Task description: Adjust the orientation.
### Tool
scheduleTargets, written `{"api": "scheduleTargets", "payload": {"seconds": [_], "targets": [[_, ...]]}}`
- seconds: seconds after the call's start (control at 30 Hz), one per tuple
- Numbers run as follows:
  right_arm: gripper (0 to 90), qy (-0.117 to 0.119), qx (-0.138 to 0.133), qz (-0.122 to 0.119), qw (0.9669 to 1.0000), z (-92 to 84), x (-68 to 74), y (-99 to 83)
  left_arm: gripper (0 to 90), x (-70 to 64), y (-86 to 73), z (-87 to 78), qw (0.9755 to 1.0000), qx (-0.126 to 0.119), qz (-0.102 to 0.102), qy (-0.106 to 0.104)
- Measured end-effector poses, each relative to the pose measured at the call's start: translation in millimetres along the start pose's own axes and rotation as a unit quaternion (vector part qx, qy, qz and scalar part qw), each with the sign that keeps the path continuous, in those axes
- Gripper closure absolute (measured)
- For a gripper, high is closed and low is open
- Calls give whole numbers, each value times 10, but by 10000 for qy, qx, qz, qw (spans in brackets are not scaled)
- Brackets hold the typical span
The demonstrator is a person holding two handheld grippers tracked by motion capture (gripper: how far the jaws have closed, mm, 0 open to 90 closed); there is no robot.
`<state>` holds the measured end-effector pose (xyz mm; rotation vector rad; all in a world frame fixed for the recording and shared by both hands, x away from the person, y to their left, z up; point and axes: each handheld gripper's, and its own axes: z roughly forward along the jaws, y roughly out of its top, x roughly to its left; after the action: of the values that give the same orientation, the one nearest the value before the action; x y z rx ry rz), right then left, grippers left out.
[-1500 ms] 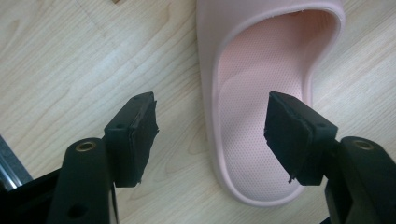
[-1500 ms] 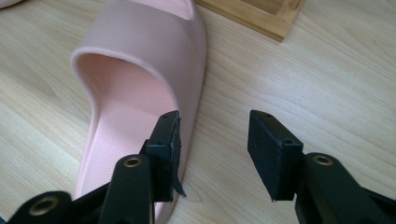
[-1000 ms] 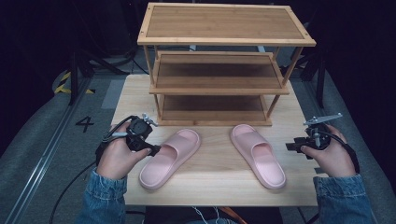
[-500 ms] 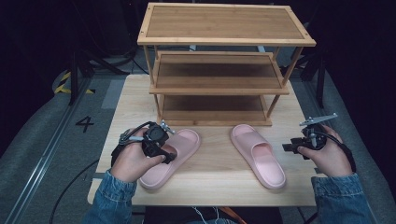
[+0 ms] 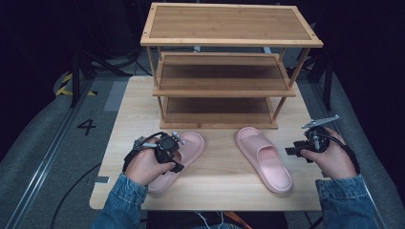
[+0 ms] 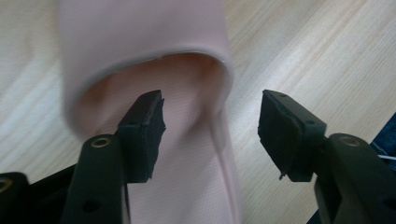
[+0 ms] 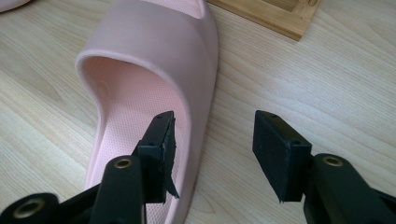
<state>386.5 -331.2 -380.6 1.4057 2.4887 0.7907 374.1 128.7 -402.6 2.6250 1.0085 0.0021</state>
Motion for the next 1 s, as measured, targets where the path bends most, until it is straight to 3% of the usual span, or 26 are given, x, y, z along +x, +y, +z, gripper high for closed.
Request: {"api": "scheduleTargets", "payload": {"seconds": [0.13, 0.2, 0.53, 0.57, 0.63, 0.7, 0.83, 1.0], "targets": [[502, 35, 16, -15, 10000, 18, 10, 11, 484, -5, 28, 109, 10000, -51, -4, 3], [502, 38, 34, -29, 10000, 26, 12, 15, 480, -18, 42, 149, 10000, 61, 31, 57], [511, 51, 42, -34, 10000, 35, 18, 13, 679, -14, 78, 198, 9999, -40, 148, 14], [514, 54, 57, -41, 10000, 33, 16, 13, 679, -6, 79, 194, 9999, -62, 138, -22], [516, 44, 59, -42, 10000, 37, 15, 9, 764, -1, 80, 167, 9998, -90, 173, -33], [518, 41, 66, -47, 10000, 36, 15, 5, 826, -9, 87, 114, 9995, -82, 276, 92], [519, 30, 60, -35, 10000, 36, 14, 0, 840, -5, 89, 49, 9995, -46, 272, 118], [519, 49, 56, -25, 10000, 25, 21, -14, 840, -8, 97, -63, 9994, -54, 341, -26]]}}
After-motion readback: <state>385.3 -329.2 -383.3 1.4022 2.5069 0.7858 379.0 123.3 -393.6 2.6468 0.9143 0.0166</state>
